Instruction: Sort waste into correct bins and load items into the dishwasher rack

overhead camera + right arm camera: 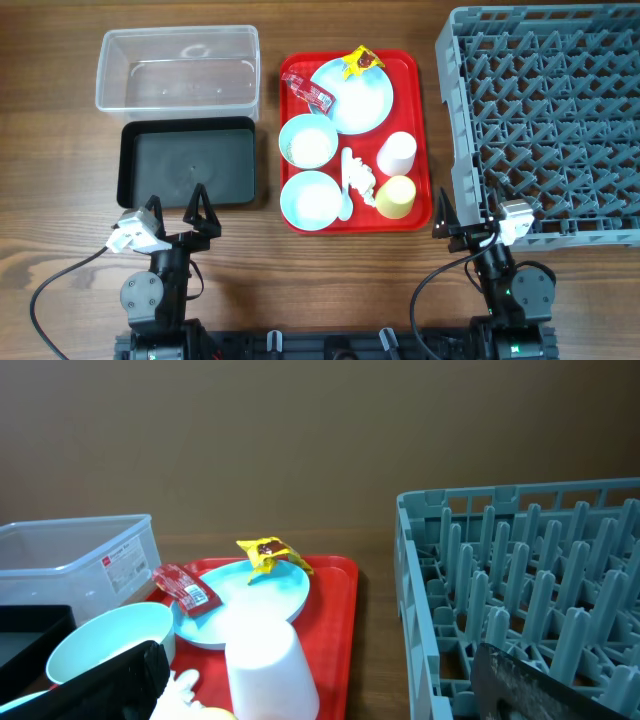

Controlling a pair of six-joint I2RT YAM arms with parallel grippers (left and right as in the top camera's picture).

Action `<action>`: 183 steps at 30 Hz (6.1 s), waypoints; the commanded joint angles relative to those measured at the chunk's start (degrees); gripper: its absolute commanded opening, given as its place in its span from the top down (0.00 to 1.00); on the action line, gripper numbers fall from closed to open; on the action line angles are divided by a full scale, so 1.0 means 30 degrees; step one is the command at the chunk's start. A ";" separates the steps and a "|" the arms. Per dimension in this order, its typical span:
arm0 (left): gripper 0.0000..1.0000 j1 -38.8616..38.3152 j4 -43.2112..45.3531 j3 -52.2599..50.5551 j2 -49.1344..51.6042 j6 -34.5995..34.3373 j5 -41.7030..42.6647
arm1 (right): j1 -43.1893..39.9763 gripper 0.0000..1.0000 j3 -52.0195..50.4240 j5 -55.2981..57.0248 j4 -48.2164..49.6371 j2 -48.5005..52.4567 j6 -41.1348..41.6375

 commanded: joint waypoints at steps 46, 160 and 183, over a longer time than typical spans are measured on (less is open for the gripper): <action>0.00 0.0000 -0.0058 -0.0124 -0.0102 0.0022 -0.0051 | -0.0095 0.00 -0.0022 -0.0299 0.0087 -0.0029 0.0335; 0.96 -1.0397 -1.7245 4.1674 4.6249 0.1311 -0.2149 | -0.0044 0.00 2.6855 -0.4102 -1.8382 2.6534 0.1326; 0.25 -1.1810 -1.4651 4.1492 4.6184 0.1311 -0.1188 | -0.0044 0.00 2.6855 -0.4102 -1.8498 2.6534 0.1333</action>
